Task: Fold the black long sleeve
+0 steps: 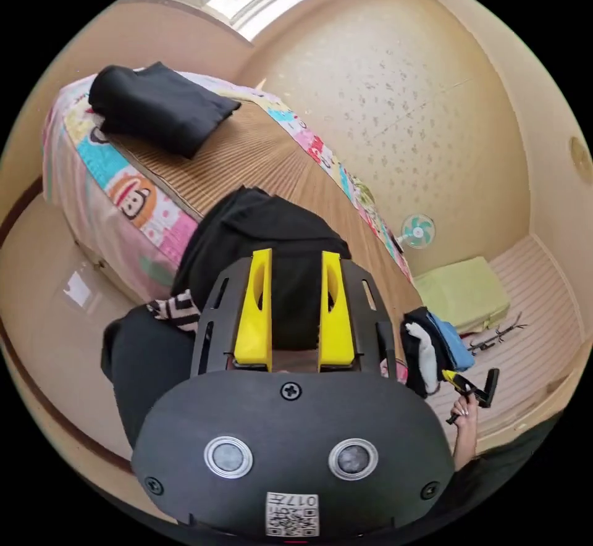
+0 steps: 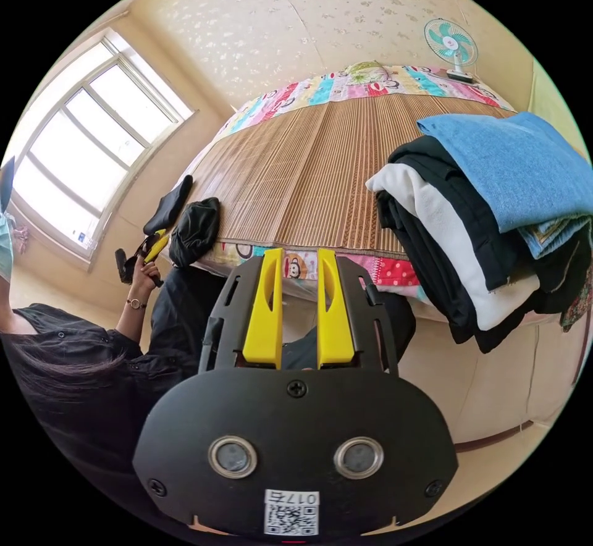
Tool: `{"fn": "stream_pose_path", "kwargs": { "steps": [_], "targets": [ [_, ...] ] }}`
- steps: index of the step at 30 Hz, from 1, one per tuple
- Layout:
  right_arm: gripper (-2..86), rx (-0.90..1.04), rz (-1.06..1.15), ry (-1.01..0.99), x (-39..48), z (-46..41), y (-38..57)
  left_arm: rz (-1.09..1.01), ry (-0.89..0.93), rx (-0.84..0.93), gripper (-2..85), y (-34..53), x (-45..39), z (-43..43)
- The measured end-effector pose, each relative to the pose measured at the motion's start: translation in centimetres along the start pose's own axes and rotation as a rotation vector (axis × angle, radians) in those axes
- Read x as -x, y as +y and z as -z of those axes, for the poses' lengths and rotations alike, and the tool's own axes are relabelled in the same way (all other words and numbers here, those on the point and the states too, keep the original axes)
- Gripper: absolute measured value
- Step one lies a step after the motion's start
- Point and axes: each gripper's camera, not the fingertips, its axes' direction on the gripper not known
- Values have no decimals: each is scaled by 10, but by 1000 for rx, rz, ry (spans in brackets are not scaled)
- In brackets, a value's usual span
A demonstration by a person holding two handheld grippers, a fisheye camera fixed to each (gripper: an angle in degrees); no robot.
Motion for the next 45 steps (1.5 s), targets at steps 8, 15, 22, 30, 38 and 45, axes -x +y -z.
{"fn": "stream_pose_path", "kwargs": {
  "steps": [8,15,22,30,38,45],
  "targets": [
    [85,-1,32,-41,13,-7,2,-53,329,-47,-6,-59,-29,2],
    [84,-31,41,-123,17,-11,-1,-612,1087,-103,-10,-123,-212,47],
    [85,-77,89,-110,27,1,4,-592,1484,-137,-10,-72,-160,67],
    [86,56,189,-38,50,-55,-8,-434,609,421,-9,35,-43,-7],
    [98,75,492,-42,172,-169,-108,-404,382,582,49,47,-47,-32],
    [43,363,471,196,195,-286,-143,109,409,423,133,24,-4,-62]
  ]
}}
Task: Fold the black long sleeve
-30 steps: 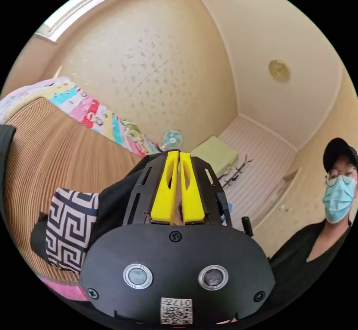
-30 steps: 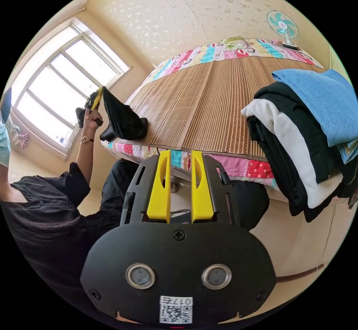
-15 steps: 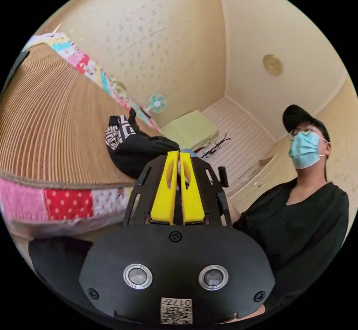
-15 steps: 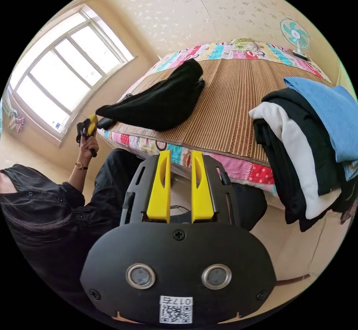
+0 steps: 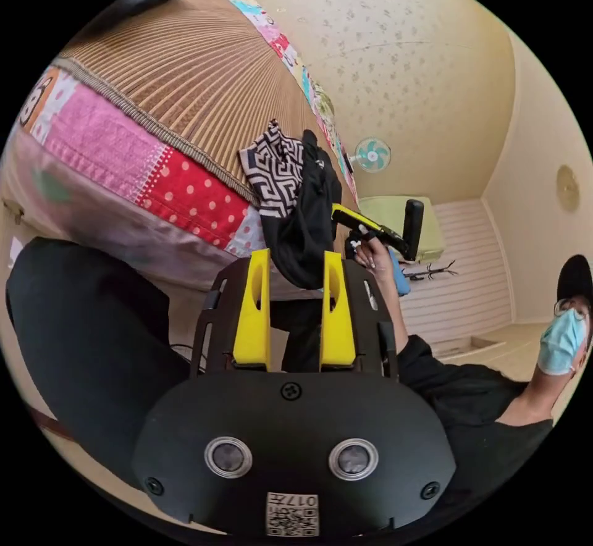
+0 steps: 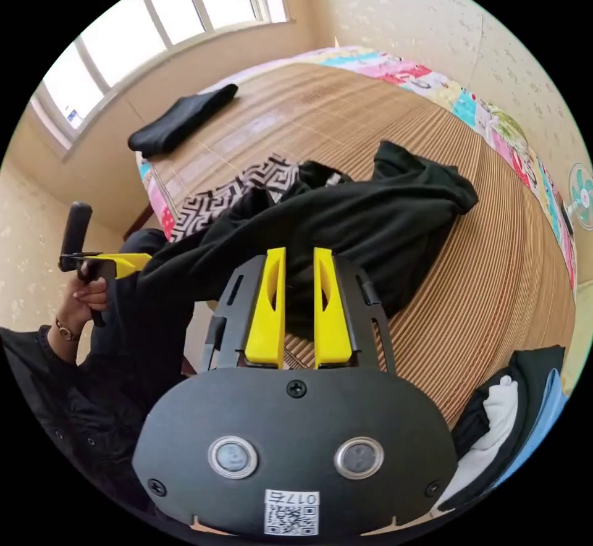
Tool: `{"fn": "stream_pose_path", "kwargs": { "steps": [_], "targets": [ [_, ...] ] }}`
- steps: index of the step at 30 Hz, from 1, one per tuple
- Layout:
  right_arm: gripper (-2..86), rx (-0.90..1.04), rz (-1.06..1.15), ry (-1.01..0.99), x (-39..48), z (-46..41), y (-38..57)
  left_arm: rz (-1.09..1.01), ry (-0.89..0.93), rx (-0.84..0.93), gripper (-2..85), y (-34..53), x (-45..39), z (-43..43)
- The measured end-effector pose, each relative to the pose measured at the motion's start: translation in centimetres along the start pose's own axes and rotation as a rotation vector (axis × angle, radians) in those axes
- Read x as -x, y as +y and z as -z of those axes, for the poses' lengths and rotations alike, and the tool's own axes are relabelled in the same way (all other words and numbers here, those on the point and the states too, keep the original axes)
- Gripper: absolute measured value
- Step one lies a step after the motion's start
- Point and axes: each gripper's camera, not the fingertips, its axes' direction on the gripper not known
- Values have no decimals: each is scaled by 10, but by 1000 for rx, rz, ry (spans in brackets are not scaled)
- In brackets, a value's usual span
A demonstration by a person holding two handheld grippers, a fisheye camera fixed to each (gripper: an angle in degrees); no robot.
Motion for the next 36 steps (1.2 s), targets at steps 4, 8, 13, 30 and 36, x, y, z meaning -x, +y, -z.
{"fn": "stream_pose_path", "kwargs": {
  "steps": [4,8,13,30,36],
  "targets": [
    [17,-38,5,9,14,29,44,33,-17,6,128,0,3,-23],
    [16,-217,54,-20,11,88,53,30,88,-38,58,6,7,-32],
    [52,-221,214,-28,-6,112,-40,19,98,-55,30,21,1,-22],
    [24,-350,185,200,27,183,-18,-343,-83,-308,7,64,-119,114],
    [20,-947,97,169,43,389,170,-784,-169,-651,8,111,-266,206]
  ]
}}
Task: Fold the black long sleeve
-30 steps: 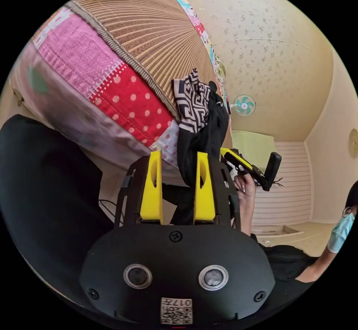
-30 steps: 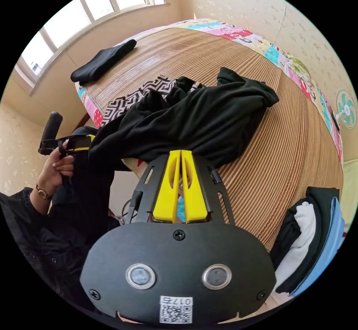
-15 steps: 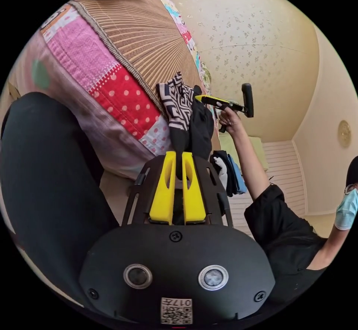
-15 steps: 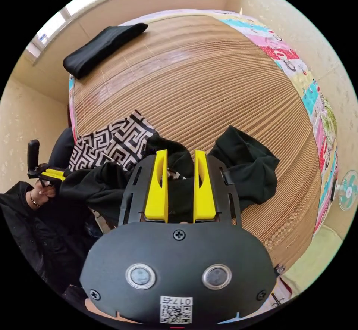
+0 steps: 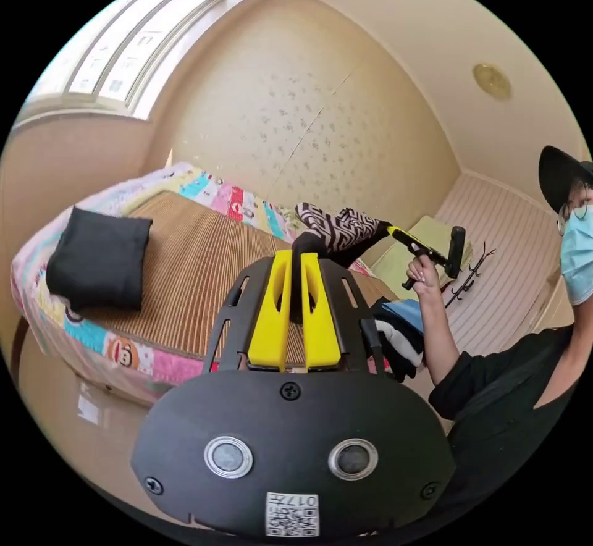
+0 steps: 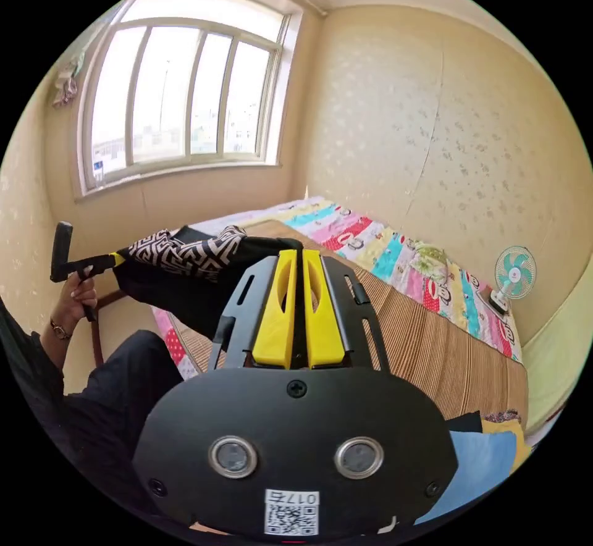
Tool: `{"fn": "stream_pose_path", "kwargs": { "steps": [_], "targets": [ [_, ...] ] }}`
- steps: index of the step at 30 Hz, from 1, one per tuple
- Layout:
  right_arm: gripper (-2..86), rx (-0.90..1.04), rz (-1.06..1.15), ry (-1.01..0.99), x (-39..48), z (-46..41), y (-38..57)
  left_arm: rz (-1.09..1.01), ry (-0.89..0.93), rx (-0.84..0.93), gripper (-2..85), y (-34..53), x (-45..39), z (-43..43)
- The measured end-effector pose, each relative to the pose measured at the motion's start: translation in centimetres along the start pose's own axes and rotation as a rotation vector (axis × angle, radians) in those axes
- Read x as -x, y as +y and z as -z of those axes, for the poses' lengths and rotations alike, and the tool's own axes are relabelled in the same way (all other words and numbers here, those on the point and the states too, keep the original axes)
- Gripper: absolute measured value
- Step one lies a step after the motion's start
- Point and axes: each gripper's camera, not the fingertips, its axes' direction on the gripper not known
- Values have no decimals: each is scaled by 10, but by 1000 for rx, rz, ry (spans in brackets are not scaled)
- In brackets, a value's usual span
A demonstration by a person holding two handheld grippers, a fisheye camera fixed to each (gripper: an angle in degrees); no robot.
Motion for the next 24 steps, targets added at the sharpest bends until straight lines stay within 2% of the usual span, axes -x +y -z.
{"fn": "stream_pose_path", "kwargs": {
  "steps": [4,8,10,12,17,20,24],
  "targets": [
    [19,-221,-27,76,-2,112,0,-1,27,-150,7,-38,-39,27],
    [19,-337,-60,100,9,176,3,-58,32,-297,7,-55,-90,53],
    [20,-469,-66,138,19,218,11,-111,11,-410,6,-60,-125,73],
    [21,-509,-78,147,18,240,11,-124,22,-431,6,-70,-139,77],
    [22,-362,-87,236,-13,215,-5,-84,36,-245,6,-106,-125,21],
    [24,-125,-82,301,-60,126,-17,-56,-45,-74,11,-130,-90,-62],
    [33,298,-53,236,-162,-82,-11,-43,-181,264,30,-151,-10,-236]
  ]
}}
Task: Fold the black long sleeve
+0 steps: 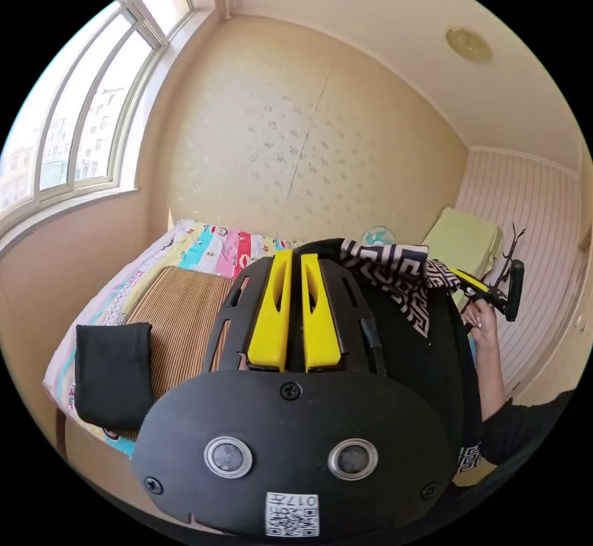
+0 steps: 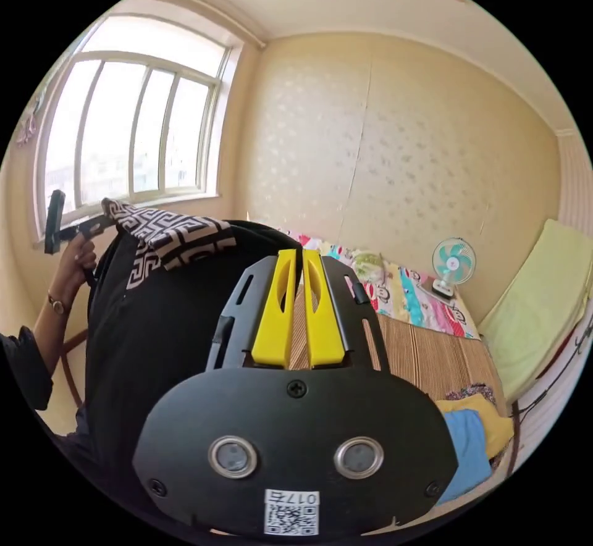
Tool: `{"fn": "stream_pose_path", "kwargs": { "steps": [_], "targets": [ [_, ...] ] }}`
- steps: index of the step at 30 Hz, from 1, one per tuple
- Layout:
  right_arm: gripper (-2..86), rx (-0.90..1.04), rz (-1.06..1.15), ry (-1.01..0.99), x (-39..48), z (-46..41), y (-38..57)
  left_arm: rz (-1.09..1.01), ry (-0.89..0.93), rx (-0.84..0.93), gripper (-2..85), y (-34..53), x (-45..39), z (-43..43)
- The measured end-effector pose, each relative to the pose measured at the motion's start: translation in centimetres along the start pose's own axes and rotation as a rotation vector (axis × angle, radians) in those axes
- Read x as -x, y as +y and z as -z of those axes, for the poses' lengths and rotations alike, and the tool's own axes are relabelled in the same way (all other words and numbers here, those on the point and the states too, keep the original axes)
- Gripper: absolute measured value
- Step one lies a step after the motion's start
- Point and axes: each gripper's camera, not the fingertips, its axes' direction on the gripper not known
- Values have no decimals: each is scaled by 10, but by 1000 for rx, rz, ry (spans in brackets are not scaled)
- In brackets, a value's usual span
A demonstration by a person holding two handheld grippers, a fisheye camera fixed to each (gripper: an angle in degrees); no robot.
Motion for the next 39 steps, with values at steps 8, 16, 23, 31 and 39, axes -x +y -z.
{"fn": "stream_pose_path", "kwargs": {
  "steps": [8,16,23,31,39],
  "targets": [
    [67,435,-117,-152,-6,-209,109,9,-110,384,74,99,66,-131],
    [93,575,-340,-256,19,-187,293,357,-120,413,110,240,160,-59],
    [97,639,-303,-290,41,-190,315,386,-35,533,29,271,187,-66],
    [51,552,-348,135,-42,-145,270,792,359,-54,29,265,339,68],
    [94,431,-288,-229,31,-149,264,869,445,-123,76,302,355,89]
  ]
}}
